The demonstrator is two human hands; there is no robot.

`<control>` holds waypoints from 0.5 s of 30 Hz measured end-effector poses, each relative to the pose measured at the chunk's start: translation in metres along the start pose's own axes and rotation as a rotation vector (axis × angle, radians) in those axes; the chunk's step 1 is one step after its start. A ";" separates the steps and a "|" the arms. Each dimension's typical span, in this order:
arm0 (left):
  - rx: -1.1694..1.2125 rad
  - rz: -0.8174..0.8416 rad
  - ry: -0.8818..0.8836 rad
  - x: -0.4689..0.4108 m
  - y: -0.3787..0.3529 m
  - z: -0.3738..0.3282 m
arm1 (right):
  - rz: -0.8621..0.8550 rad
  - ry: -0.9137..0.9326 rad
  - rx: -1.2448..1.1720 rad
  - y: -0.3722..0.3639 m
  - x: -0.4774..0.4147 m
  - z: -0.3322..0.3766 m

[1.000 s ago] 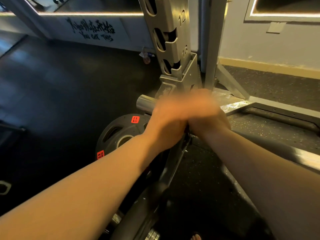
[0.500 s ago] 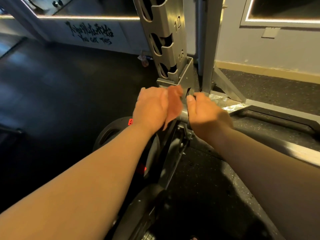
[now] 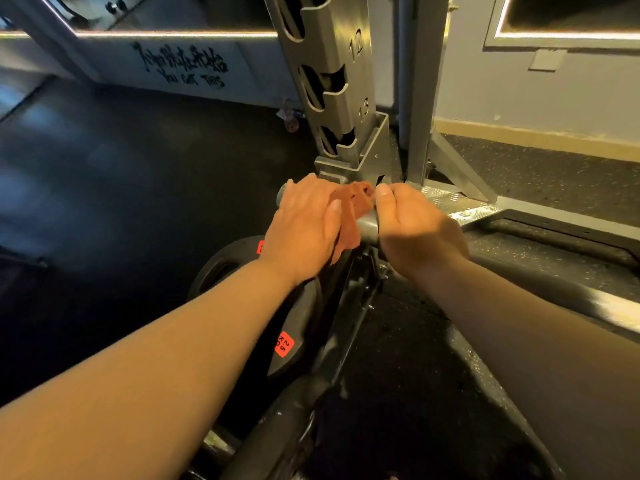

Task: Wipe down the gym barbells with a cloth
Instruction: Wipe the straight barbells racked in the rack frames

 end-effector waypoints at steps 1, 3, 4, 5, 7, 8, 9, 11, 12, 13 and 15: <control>0.038 -0.040 0.071 -0.001 0.005 0.011 | -0.007 0.012 -0.030 -0.001 0.000 0.000; 0.038 -0.098 0.220 -0.012 0.006 0.017 | 0.009 -0.070 -0.123 -0.010 -0.007 -0.010; -0.007 -0.107 0.289 -0.020 0.003 0.011 | 0.011 -0.094 -0.120 -0.012 -0.010 -0.012; -0.086 -0.095 0.334 -0.025 -0.002 0.001 | 0.013 -0.096 -0.101 -0.012 -0.013 -0.011; -0.309 -0.029 0.208 -0.030 -0.018 -0.031 | 0.032 -0.097 -0.131 -0.007 -0.016 -0.009; -0.368 -0.003 0.075 -0.027 -0.027 -0.048 | 0.015 -0.101 -0.202 -0.005 -0.016 -0.009; -0.379 0.015 -0.049 -0.021 -0.030 -0.059 | -0.010 -0.095 -0.269 -0.004 -0.017 -0.010; -0.357 0.022 -0.192 -0.013 -0.023 -0.056 | -0.069 -0.120 -0.355 -0.002 -0.017 -0.013; -0.298 0.038 -0.182 -0.010 -0.013 -0.048 | -0.088 -0.122 -0.365 -0.003 -0.017 -0.014; -0.218 0.040 -0.126 -0.009 -0.003 -0.037 | -0.091 -0.123 -0.362 -0.004 -0.016 -0.015; -0.060 -0.001 0.061 -0.010 0.010 -0.005 | -0.067 -0.129 -0.371 -0.005 -0.016 -0.014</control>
Point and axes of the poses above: each hand's wrist, its own x-axis away from the middle knuckle, its own y-axis out of the back of the hand, z = x × y, the point moved 5 cm from there along -x, towards the middle knuckle, and after that the axes turned 3 degrees about x, right-handed, at the moved point
